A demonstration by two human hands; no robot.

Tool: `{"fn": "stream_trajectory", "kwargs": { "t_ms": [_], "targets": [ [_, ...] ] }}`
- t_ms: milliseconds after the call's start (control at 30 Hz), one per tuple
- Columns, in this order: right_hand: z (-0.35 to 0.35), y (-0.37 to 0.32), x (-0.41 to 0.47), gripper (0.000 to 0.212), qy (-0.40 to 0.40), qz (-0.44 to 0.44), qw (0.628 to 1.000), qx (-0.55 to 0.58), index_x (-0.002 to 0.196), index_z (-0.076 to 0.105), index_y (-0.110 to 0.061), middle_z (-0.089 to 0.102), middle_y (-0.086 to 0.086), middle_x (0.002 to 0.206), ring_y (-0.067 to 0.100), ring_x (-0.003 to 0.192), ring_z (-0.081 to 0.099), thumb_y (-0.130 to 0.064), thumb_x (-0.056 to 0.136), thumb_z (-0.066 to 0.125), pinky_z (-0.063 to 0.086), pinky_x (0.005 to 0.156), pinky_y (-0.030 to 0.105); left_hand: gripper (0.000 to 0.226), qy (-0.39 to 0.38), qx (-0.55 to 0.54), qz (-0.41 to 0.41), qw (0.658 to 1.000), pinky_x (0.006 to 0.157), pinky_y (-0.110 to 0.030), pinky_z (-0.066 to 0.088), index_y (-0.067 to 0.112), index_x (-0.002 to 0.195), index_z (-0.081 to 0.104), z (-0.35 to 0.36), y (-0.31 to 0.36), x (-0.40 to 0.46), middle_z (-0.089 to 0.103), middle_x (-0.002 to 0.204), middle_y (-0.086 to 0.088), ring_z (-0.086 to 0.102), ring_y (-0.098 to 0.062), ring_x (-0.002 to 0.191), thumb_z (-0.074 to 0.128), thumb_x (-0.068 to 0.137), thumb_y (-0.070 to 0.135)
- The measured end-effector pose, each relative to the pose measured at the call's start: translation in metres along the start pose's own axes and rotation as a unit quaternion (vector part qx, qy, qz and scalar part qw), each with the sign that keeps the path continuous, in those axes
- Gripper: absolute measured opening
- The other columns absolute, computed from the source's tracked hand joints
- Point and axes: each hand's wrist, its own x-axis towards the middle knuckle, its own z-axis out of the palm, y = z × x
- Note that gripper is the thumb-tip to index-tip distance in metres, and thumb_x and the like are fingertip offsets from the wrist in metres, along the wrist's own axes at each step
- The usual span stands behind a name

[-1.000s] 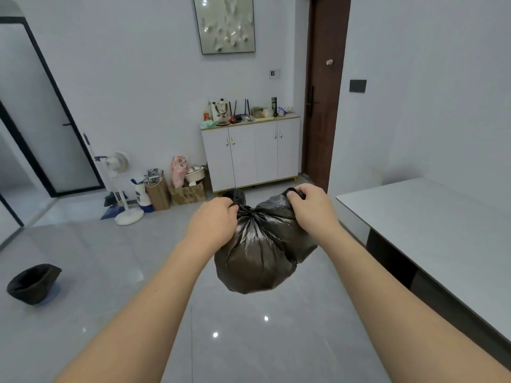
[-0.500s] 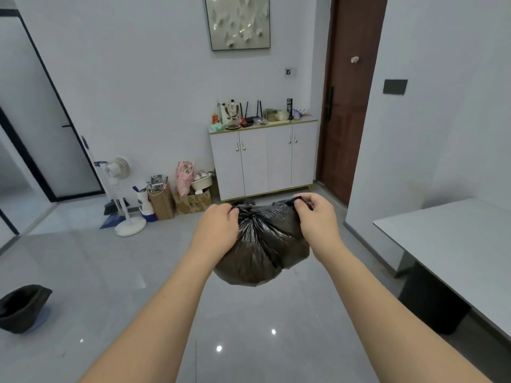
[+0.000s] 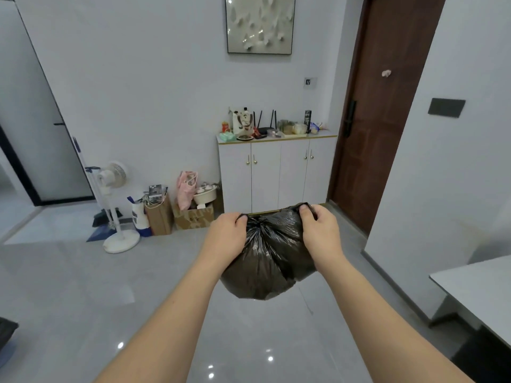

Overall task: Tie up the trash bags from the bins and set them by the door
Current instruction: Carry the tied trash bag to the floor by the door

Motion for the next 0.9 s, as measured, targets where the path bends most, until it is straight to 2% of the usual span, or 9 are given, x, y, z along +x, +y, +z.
{"fn": "stream_trajectory", "kwargs": {
  "t_ms": [133, 267, 367, 533, 700, 800, 900],
  "targets": [
    [0.075, -0.006, 0.057, 0.033, 0.01, 0.022, 0.999, 0.036, 0.089, 0.063, -0.003, 0.067, 0.016, 0.091, 0.031, 0.089, 0.062, -0.031, 0.098, 0.047, 0.049, 0.077, 0.04, 0.039, -0.002, -0.012, 0.011, 1.0, 0.06, -0.035, 0.03, 0.012, 0.062, 0.044, -0.009, -0.046, 0.086, 0.052, 0.064, -0.004, 0.052, -0.028, 0.071, 0.043, 0.099, 0.023],
    [0.147, -0.023, 0.122, 0.033, 0.026, 0.046, 0.997, 0.047, 0.089, 0.064, -0.007, 0.068, 0.013, 0.092, 0.031, 0.091, 0.063, -0.035, 0.096, 0.047, 0.052, 0.086, 0.049, 0.035, 0.002, -0.022, 0.023, 0.999, 0.07, -0.038, 0.041, 0.008, 0.069, 0.051, -0.02, -0.087, 0.176, 0.061, 0.074, -0.01, 0.057, -0.03, 0.078, 0.043, 0.099, 0.025],
    [0.189, -0.026, 0.163, 0.031, 0.038, 0.053, 0.997, 0.048, 0.088, 0.065, -0.01, 0.069, 0.01, 0.09, 0.029, 0.09, 0.063, -0.034, 0.097, 0.048, 0.052, 0.084, 0.046, 0.036, -0.004, -0.019, 0.033, 0.999, 0.069, -0.038, 0.039, 0.01, 0.066, 0.05, -0.018, -0.113, 0.234, 0.058, 0.071, -0.007, 0.056, -0.03, 0.078, 0.042, 0.099, 0.024],
    [0.252, -0.008, 0.228, 0.036, 0.048, 0.079, 0.994, 0.051, 0.084, 0.062, -0.003, 0.066, 0.019, 0.09, 0.037, 0.09, 0.062, -0.034, 0.097, 0.048, 0.051, 0.079, 0.048, 0.035, -0.019, -0.017, 0.025, 0.999, 0.069, -0.036, 0.04, 0.009, 0.07, 0.055, -0.001, -0.161, 0.319, 0.06, 0.073, -0.006, 0.057, -0.027, 0.078, 0.043, 0.099, 0.025],
    [0.317, 0.002, 0.313, 0.033, 0.045, 0.069, 0.995, 0.047, 0.08, 0.061, -0.008, 0.066, 0.015, 0.085, 0.034, 0.088, 0.063, -0.033, 0.097, 0.047, 0.051, 0.08, 0.049, 0.033, -0.01, -0.002, 0.029, 1.0, 0.065, -0.03, 0.027, 0.006, 0.078, 0.058, 0.022, -0.197, 0.417, 0.058, 0.078, -0.004, 0.052, -0.024, 0.08, 0.041, 0.1, 0.024],
    [0.35, 0.005, 0.373, 0.035, 0.049, 0.061, 0.996, 0.045, 0.087, 0.062, -0.005, 0.067, 0.017, 0.09, 0.034, 0.089, 0.063, -0.033, 0.098, 0.046, 0.051, 0.08, 0.049, 0.035, 0.001, 0.011, 0.031, 0.999, 0.065, -0.029, 0.027, 0.004, 0.089, 0.065, 0.032, -0.211, 0.481, 0.065, 0.088, -0.008, 0.056, -0.025, 0.087, 0.04, 0.101, 0.026],
    [0.376, 0.002, 0.428, 0.035, 0.059, 0.06, 0.996, 0.039, 0.09, 0.062, -0.005, 0.067, 0.015, 0.091, 0.031, 0.088, 0.062, -0.035, 0.098, 0.045, 0.05, 0.079, 0.047, 0.034, -0.009, 0.026, 0.044, 0.999, 0.067, -0.03, 0.03, 0.007, 0.083, 0.06, 0.036, -0.216, 0.539, 0.062, 0.085, -0.006, 0.056, -0.026, 0.086, 0.039, 0.101, 0.027]
  ]
}}
